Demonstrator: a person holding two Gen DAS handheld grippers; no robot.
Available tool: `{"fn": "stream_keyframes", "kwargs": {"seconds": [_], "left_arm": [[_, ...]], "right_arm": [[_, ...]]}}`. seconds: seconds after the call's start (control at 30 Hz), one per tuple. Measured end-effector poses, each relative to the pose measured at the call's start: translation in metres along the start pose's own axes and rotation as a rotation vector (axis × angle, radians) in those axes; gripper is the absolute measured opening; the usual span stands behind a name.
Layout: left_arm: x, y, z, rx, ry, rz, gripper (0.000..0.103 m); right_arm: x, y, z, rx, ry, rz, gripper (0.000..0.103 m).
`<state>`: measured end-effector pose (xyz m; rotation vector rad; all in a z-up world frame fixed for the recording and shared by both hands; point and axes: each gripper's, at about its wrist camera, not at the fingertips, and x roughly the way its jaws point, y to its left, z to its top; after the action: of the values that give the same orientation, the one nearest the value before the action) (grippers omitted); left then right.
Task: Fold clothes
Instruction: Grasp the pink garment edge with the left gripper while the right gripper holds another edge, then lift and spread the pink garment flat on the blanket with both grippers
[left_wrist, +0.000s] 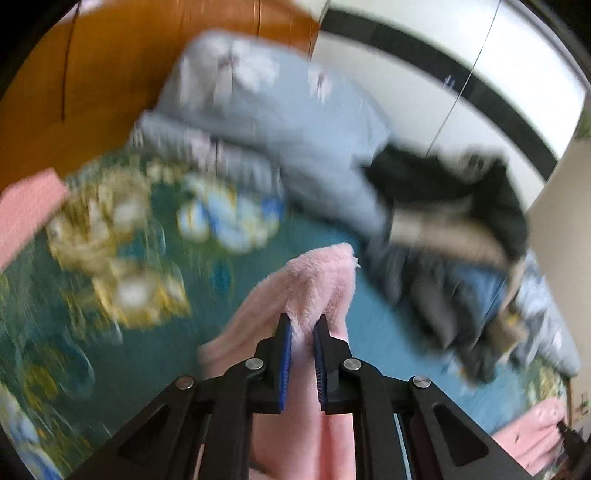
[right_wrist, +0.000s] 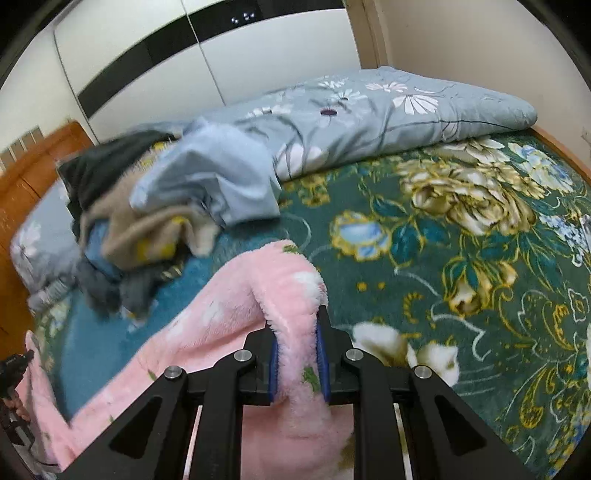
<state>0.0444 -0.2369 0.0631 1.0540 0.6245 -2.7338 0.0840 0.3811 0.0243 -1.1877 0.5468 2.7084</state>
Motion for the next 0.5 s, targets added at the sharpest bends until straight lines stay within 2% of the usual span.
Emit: {"fn": "stream_keyframes", "kwargs": {"seconds": [0.13, 0.2, 0.27, 0.33, 0.37, 0.43, 0.5], "left_arm": [[-0.033, 0.01, 0.046, -0.012, -0.125, -0.036, 0.012], [-0.053, 0.014, 0.069, 0.008, -0.217, -0.026, 0.012], [-0.062, 0.021, 0.084, 0.013, -0.262, 0.0, 0.012], [-0.058, 0.033, 0.093, -0.01, -0.262, 0.021, 0.012], [-0.049, 0.038, 0.094, -0.023, -0.237, 0.029, 0.012], [-0.017, 0.046, 0.095, -0.051, -0.166, 0.06, 0.012], [0.013, 0.052, 0.089, -0.08, -0.112, 0.069, 0.012]], "right_arm": [[-0.021, 0.003, 0.023, 0.0, -0.063, -0.003, 0.018], [-0.034, 0.001, 0.037, 0.002, -0.109, -0.016, 0.018], [-0.048, -0.009, 0.052, 0.032, -0.163, -0.028, 0.018], [-0.058, -0.021, 0.065, 0.066, -0.212, -0.05, 0.018], [-0.052, -0.029, 0.067, 0.081, -0.205, -0.074, 0.018], [-0.036, -0.045, 0.069, 0.111, -0.173, -0.126, 0.018], [-0.004, -0.06, 0.066, 0.142, -0.085, -0.16, 0.018]]}}
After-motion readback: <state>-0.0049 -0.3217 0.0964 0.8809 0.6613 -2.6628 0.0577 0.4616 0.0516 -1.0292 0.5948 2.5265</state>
